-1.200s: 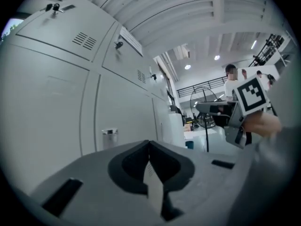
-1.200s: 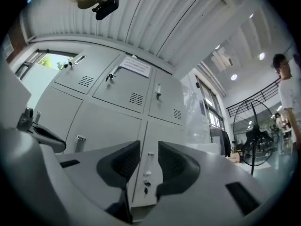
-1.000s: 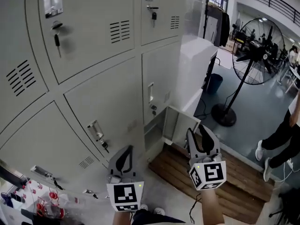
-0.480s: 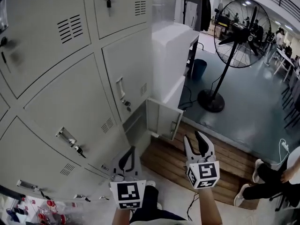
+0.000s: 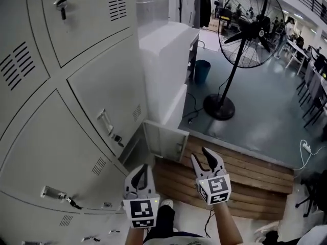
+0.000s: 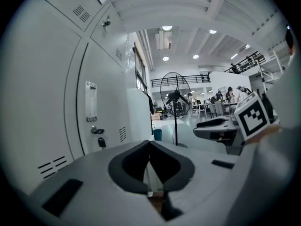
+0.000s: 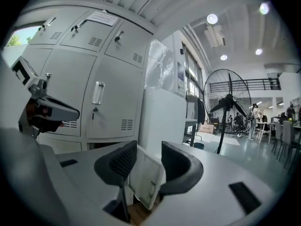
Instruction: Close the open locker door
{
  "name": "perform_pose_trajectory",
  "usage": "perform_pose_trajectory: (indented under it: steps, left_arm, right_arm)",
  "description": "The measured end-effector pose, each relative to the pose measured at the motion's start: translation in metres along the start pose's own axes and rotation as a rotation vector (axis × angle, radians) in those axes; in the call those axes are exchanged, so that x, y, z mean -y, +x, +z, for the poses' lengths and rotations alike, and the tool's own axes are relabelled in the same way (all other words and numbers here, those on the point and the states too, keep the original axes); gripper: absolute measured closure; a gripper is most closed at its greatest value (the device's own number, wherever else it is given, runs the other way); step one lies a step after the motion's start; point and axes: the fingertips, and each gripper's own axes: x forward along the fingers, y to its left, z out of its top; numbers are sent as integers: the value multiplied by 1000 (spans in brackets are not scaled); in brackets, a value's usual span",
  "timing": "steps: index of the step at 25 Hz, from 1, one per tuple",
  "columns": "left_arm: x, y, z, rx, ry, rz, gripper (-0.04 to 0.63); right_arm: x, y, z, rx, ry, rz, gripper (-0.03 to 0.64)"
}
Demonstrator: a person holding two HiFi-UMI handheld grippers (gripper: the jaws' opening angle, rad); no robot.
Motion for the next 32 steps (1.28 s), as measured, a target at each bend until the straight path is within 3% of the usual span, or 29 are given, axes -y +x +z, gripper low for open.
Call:
perform_pose_trajectory:
  steps: [9, 13, 23, 32]
  left_arm:
    - [-21, 127, -25, -75, -9, -94, 592]
    - [-26, 160, -36, -106, -6, -119, 592]
    - [-24, 189, -58, -178, -14, -143, 592]
    - [-22, 180, -78, -236, -55, -93, 592]
  right_arm:
    - [40, 117, -51, -129, 11, 18, 459]
    - [47, 149, -72, -181, -5, 46, 459]
    - [59, 182, -115, -284, -31, 95, 460]
    - [60, 190, -126, -301, -41, 174, 479]
